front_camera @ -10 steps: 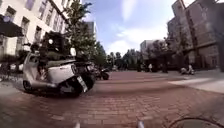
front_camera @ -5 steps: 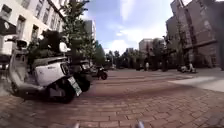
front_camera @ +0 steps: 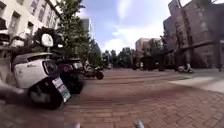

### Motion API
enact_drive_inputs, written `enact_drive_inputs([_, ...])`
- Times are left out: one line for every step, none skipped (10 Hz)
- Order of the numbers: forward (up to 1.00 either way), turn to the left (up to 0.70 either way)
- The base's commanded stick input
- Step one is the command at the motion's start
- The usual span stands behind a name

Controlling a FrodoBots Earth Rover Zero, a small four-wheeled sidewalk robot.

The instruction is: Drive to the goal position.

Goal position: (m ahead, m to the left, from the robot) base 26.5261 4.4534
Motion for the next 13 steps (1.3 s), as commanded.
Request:
enact_drive_inputs([0.70,0.00])
enact_drive_inputs([0.70,0.00])
enact_drive_inputs([0.70,0.00])
enact_drive_inputs([0.70,0.00])
enact_drive_inputs([0.70,-0.02])
enact_drive_inputs([0.70,-0.08])
enact_drive_inputs([0.70,-0.14])
enact_drive_inputs([0.70,-0.14])
enact_drive_inputs([0.70,-0.14])
enact_drive_inputs([0.70,-0.13])
enact_drive_inputs([0.70,-0.01])
enact_drive_inputs([0.70,0.00])
enact_drive_inputs([0.70,0.00])
